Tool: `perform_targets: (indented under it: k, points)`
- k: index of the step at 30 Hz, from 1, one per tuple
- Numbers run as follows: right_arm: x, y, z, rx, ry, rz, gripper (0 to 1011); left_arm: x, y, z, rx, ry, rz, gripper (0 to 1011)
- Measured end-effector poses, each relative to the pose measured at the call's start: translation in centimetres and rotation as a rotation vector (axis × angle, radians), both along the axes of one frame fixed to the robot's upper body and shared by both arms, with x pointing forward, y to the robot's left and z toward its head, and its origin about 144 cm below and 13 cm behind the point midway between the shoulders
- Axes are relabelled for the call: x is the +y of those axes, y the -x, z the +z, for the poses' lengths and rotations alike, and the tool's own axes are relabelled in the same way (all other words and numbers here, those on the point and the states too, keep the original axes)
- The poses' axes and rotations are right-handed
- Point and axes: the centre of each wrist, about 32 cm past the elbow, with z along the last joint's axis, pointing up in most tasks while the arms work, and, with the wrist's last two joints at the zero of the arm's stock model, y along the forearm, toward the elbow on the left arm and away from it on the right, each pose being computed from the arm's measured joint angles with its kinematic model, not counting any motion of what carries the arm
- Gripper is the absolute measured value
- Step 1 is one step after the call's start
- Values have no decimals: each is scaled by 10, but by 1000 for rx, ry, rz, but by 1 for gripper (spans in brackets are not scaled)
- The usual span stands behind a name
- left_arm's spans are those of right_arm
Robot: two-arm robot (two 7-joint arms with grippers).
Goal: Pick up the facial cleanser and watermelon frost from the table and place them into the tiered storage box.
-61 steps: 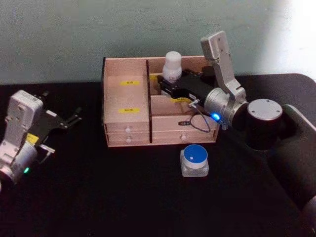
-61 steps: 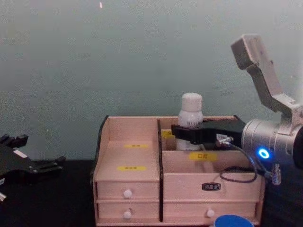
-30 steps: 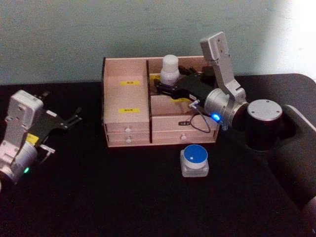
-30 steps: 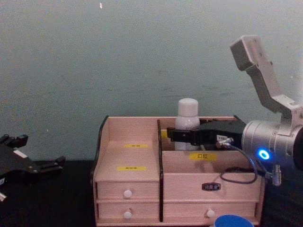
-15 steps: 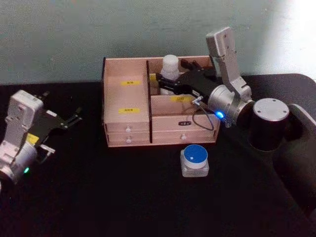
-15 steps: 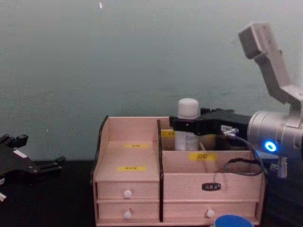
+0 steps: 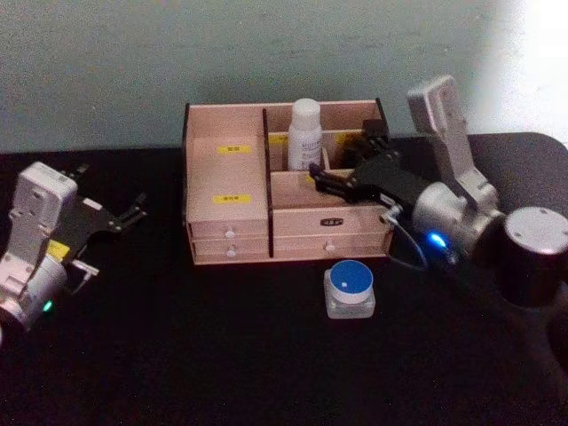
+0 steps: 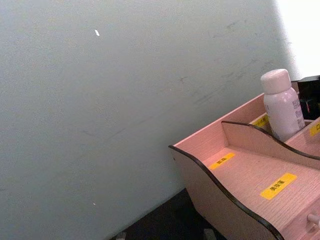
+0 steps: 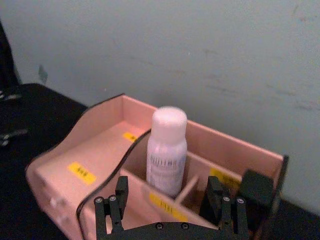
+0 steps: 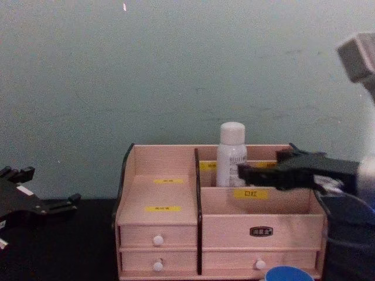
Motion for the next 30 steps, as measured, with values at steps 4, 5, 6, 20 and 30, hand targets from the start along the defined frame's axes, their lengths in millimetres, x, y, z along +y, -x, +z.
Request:
perform_targets:
  k: [4,5,6,20,30]
  points:
    - [-15,20,-5,10,10,22,1003,0,0,0,0,0,0,1001]
    - [-15,20,-5,10,10,22,1002,0,0,0,0,0,0,1001]
    - [-20,27,-7,16,13,32,1003,0,0,0,0,0,0,1001]
    - [-41,67,-22,55,58,89,1002,0,0,0,0,0,0,1001]
    - [-47,80,-26,91,98,133,1002,0,0,0,0,0,0,1001]
